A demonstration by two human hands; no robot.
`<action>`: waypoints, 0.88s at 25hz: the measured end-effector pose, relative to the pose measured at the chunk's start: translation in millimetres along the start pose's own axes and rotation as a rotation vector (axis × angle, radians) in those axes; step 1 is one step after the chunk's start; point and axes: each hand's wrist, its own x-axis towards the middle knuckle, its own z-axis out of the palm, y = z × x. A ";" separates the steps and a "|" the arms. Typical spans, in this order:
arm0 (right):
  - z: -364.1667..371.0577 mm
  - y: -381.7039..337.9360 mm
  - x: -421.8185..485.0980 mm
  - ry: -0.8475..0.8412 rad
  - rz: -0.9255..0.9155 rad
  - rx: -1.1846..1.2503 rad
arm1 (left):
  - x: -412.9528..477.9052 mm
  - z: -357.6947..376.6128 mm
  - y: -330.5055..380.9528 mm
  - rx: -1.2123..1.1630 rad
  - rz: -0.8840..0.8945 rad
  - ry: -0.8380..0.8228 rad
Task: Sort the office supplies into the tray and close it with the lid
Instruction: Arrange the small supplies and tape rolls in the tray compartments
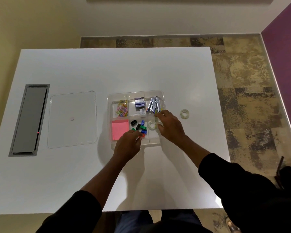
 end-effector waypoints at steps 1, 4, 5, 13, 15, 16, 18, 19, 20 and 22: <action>3.0 -0.7 0.9 -0.017 -0.002 -0.059 | -0.1 0.2 -0.1 0.002 -0.001 -0.001; 12.3 1.4 1.0 -0.066 -0.018 -0.245 | -0.6 0.1 -1.3 0.001 -0.001 0.000; 15.1 2.6 0.9 -0.089 -0.027 -0.293 | -0.6 -0.2 -1.9 0.001 -0.001 0.002; -1.5 16.5 -1.3 0.124 -0.003 -0.090 | -0.4 -1.6 -13.4 0.013 -0.027 -0.015; -9.8 34.6 -1.2 0.159 0.099 -0.101 | -0.7 -2.2 -14.3 0.020 -0.031 -0.013; -12.3 45.9 -1.1 0.128 0.167 -0.123 | -1.0 -2.1 -15.2 0.023 -0.035 -0.015; -14.5 69.6 -1.3 -0.030 0.291 -0.155 | -1.8 -2.6 -16.9 0.034 -0.047 -0.025; -14.9 80.6 -2.0 -0.122 0.330 -0.162 | -2.5 -3.0 -18.0 0.047 -0.050 -0.030; -14.3 90.4 -2.7 -0.205 0.360 -0.162 | -3.2 -2.9 -19.4 0.059 -0.051 -0.031; -13.1 102.0 -4.0 -0.319 0.396 -0.146 | -4.6 -3.0 -20.8 0.065 -0.056 -0.036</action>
